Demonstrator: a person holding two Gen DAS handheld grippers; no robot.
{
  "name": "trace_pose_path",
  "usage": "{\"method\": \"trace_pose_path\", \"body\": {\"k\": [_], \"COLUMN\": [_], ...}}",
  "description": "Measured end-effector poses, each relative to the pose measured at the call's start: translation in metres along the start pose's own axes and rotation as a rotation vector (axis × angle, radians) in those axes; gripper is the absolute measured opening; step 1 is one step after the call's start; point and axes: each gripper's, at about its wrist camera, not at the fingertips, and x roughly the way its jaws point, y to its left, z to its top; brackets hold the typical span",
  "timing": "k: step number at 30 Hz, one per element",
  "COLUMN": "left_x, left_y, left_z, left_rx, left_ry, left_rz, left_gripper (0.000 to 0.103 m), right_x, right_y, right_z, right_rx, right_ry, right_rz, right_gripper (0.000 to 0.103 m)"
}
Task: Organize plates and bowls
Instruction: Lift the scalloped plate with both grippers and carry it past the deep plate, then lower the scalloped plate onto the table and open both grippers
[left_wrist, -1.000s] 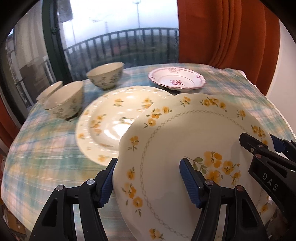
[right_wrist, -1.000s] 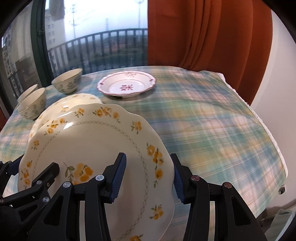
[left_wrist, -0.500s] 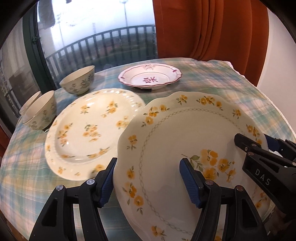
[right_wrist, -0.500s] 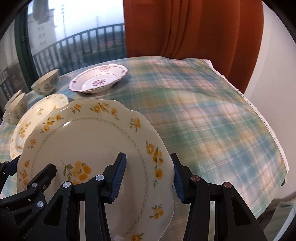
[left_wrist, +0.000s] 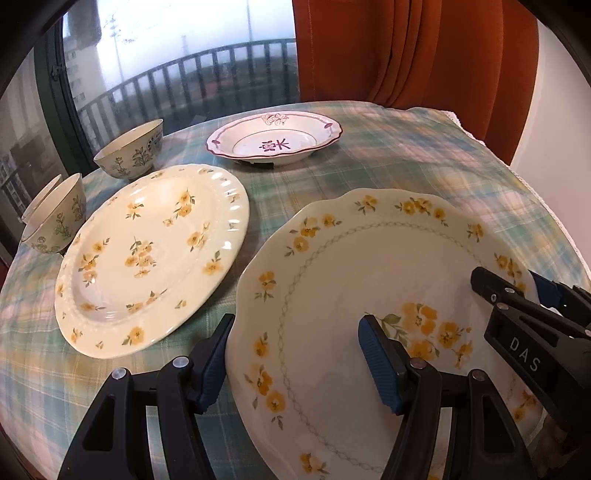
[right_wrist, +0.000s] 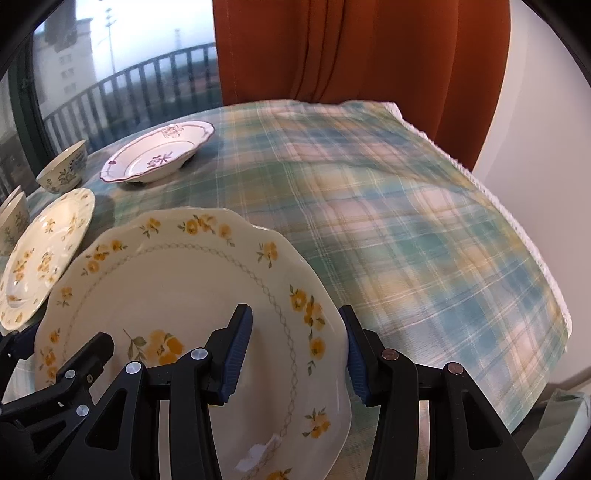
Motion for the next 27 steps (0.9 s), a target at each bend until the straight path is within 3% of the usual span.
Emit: {"method": "trace_pose_path", "body": {"k": [6,10,14,17,21,27], "left_x": [0.001,-0.004,-0.013,-0.026,-0.049,-0.068], "left_y": [0.005,0.006,0.015,0.022,0.035,0.072], "left_z": [0.003,0.002,0.001,0.000,-0.005,-0.010], "left_rx": [-0.017,-0.006,-0.016,-0.008,0.028,0.007], "left_ry": [0.003,-0.012,-0.031,-0.066,-0.163,-0.188], "left_rz": [-0.025,-0.050,-0.075,-0.084,-0.031,-0.011], "left_gripper": [0.070,0.078,0.088,0.091,0.097,0.102], "right_x": [0.001,-0.005,-0.023,-0.033,-0.054,-0.084], "right_y": [0.003,0.004,0.007,0.007,0.019,0.049], "right_z": [0.003,0.000,-0.002,-0.003,-0.006,-0.008], "right_rx": [0.028,0.061,0.061,0.083,0.074,0.063], "right_ry": [0.014,0.011,-0.045,-0.050,-0.087,-0.148], "right_rz": [-0.011,0.004,-0.060,-0.054,-0.066,-0.021], "right_gripper": [0.055,0.068,0.078,0.079,0.079,0.079]}}
